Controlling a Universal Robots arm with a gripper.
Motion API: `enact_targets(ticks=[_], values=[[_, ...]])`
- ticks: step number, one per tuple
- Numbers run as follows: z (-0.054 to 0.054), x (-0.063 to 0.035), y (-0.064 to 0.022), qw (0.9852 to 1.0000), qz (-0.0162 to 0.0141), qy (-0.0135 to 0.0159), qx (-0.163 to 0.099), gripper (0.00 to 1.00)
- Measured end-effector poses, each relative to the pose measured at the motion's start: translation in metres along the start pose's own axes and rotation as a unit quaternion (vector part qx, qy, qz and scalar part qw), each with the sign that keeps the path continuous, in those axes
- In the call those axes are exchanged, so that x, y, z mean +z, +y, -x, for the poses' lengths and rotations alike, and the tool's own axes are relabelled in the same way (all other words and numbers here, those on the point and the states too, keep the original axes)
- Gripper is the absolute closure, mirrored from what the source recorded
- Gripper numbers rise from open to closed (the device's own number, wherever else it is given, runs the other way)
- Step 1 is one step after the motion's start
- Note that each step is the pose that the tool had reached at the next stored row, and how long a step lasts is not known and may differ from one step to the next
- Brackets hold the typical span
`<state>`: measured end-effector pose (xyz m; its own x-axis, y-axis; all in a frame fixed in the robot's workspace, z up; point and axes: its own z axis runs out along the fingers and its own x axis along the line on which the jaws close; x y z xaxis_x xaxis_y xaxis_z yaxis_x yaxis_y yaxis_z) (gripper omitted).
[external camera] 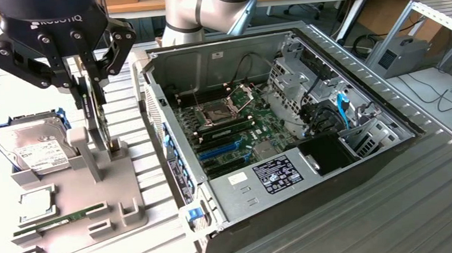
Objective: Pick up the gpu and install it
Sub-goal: 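Pick up the gpu and move the gpu toward the slot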
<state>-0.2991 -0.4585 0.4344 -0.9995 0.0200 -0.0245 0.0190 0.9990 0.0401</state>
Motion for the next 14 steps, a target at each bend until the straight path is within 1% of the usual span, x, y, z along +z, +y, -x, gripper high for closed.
enact_targets(ticks=[6, 14], values=[[0.002, 0.0000, 0.0001, 1.0000, 0.0000, 0.0000, 0.000, 0.73], [0.019, 0.0005, 0.0006, 1.0000, 0.0000, 0.0000, 0.000, 0.73]])
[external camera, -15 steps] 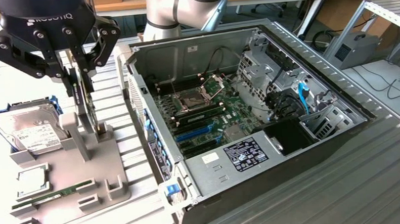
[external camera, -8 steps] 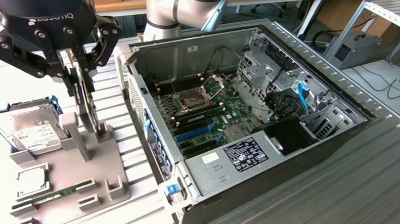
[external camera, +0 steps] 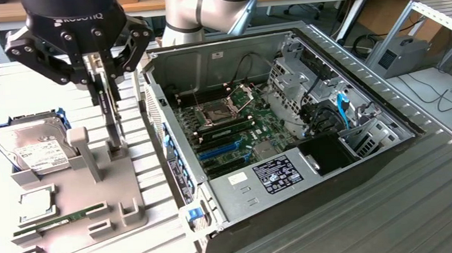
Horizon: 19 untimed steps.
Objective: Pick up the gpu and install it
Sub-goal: 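Pick up the gpu and move the gpu toward the slot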
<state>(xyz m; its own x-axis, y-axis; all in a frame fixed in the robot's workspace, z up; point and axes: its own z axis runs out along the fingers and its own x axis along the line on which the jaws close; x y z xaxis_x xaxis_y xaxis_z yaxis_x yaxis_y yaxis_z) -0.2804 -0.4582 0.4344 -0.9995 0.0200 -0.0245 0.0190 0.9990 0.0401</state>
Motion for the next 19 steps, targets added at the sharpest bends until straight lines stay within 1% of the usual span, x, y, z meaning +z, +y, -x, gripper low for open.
enact_targets(ticks=[16, 19], values=[[0.046, 0.0012, 0.0009, 1.0000, 0.0000, 0.0000, 0.000, 0.73], [0.058, 0.0015, 0.0012, 1.0000, 0.0000, 0.0000, 0.000, 0.73]])
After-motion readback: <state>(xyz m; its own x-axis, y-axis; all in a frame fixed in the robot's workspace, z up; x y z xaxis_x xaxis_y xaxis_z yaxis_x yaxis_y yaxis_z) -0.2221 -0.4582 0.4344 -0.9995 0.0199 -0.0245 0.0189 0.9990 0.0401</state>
